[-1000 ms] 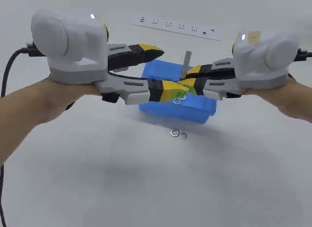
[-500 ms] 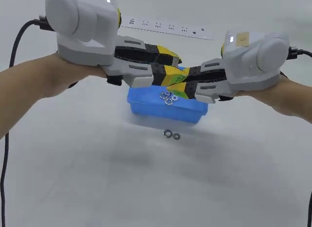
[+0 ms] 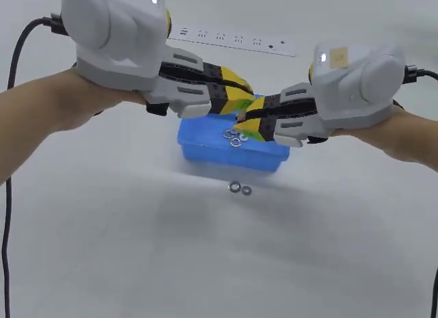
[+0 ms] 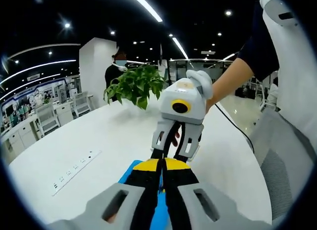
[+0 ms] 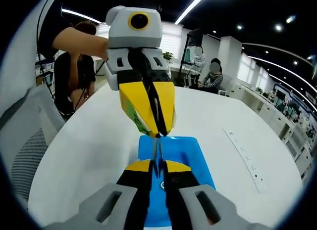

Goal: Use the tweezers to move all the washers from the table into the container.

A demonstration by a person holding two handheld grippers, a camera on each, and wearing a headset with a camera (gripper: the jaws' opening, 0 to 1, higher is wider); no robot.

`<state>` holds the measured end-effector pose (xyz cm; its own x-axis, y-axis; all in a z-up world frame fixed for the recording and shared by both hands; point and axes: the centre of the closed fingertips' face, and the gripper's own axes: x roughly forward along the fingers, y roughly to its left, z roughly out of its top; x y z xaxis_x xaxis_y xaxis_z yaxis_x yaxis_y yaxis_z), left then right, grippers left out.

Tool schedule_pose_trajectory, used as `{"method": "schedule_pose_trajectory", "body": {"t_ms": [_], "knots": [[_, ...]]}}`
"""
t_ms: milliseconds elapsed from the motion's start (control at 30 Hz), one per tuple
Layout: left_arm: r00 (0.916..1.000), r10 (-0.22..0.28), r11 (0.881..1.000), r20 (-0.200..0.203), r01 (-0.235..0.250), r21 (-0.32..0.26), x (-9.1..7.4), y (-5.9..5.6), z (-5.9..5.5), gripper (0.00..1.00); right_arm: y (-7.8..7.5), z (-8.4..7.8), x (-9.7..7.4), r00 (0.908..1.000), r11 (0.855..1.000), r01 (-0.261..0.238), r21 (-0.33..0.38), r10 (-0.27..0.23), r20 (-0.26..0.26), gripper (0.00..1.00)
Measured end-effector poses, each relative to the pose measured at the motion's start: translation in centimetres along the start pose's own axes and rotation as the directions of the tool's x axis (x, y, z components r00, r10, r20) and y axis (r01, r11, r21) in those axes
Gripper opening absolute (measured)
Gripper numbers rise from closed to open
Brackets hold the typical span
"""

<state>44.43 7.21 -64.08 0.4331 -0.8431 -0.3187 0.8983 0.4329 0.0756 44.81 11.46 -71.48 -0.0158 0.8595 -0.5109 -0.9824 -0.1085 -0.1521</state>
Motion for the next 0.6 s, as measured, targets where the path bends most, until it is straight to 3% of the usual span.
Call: {"method": "schedule_pose_trajectory", "body": {"t_ms": [333, 467, 600], "knots": [[0.9997, 0.021, 0.998, -0.008, -0.021, 0.062, 0.4, 0.7, 0.8, 0.05, -0.5, 0.5, -1.2, 0.9987, 0.998, 0.051, 0.035, -0.051, -0.003, 0.12], [0.9994, 0.03, 0.996, -0.018, -0.029, 0.087, 0.0, 0.9, 0.8, 0.05, -0.6, 0.5, -1.6, 0.9969, 0.995, 0.078, 0.058, -0.079, 0.007, 0.21], [0.9989, 0.044, 0.994, -0.016, -0.042, 0.1, -0.5, 1.1, 1.0, 0.05, -0.7, 0.2, -2.1, 0.9955, 0.992, 0.094, 0.085, -0.094, 0.002, 0.23]]}}
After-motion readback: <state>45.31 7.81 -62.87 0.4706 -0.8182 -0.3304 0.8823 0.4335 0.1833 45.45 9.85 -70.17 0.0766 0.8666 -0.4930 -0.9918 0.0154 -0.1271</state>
